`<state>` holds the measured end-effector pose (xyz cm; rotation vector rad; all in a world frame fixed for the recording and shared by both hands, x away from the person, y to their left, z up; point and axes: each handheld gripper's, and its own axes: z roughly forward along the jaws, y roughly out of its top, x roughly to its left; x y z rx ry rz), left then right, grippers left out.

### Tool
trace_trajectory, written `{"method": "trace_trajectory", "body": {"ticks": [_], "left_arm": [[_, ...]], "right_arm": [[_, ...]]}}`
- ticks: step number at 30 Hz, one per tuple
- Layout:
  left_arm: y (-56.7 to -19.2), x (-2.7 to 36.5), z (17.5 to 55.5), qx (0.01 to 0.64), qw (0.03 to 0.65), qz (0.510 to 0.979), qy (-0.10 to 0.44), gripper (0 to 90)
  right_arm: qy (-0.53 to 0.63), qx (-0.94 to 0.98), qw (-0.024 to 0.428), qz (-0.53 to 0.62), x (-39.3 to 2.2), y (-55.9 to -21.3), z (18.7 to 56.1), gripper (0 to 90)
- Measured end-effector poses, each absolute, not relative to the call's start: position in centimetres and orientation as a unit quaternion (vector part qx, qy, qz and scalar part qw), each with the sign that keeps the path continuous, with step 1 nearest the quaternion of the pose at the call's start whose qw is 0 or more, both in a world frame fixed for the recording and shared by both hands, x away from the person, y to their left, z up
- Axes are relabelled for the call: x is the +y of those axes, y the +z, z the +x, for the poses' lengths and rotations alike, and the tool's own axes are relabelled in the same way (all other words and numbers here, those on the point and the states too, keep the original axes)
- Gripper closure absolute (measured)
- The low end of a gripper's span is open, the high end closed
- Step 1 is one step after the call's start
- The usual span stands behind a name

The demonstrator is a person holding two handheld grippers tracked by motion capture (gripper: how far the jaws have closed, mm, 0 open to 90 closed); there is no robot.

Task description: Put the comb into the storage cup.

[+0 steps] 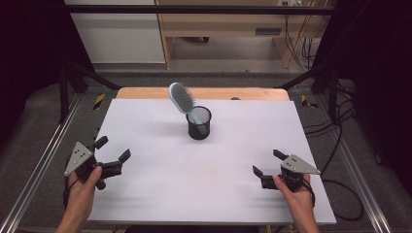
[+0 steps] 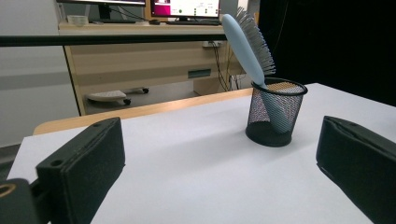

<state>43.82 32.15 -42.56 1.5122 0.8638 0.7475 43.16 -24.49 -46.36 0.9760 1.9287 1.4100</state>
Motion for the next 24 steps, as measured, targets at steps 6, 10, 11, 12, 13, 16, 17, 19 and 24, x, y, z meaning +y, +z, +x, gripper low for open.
{"method": "trace_trajectory", "body": {"ticks": [6,10,11,12,13,16,17,19,24], "left_arm": [[-43.4,31.4,43.5,0.359,0.578,0.660,0.318,1.2],[-43.8,30.9,43.3,0.357,0.578,0.662,0.316,1.2],[-43.8,30.8,43.3,0.357,0.579,0.662,0.316,1.2],[-43.8,30.7,43.3,0.356,0.579,0.662,0.316,1.2],[-43.8,30.6,43.2,0.356,0.580,0.662,0.315,1.2],[-44.0,30.5,43.1,0.354,0.580,0.663,0.313,1.2],[-44.0,30.5,43.1,0.354,0.581,0.663,0.313,1.2],[-44.2,30.5,43.0,0.354,0.581,0.663,0.312,1.2],[-44.5,30.4,43.0,0.354,0.581,0.665,0.308,1.2]], "right_arm": [[0.525,0.718,0.276,0.363,-24.5,-46.4,43.2,3.5],[0.525,0.719,0.276,0.362,-24.5,-46.4,43.2,3.5],[0.525,0.719,0.277,0.362,-24.5,-46.4,43.2,3.5],[0.525,0.719,0.276,0.362,-24.5,-46.3,43.2,3.4],[0.526,0.719,0.276,0.362,-24.5,-46.3,43.2,3.5],[0.525,0.719,0.277,0.362,-24.5,-46.4,43.2,3.5],[0.525,0.719,0.276,0.363,-24.5,-46.4,43.2,3.4],[0.525,0.719,0.277,0.362,-24.5,-46.3,43.2,3.4],[0.525,0.718,0.277,0.363,-24.5,-46.3,43.2,3.4]]}}
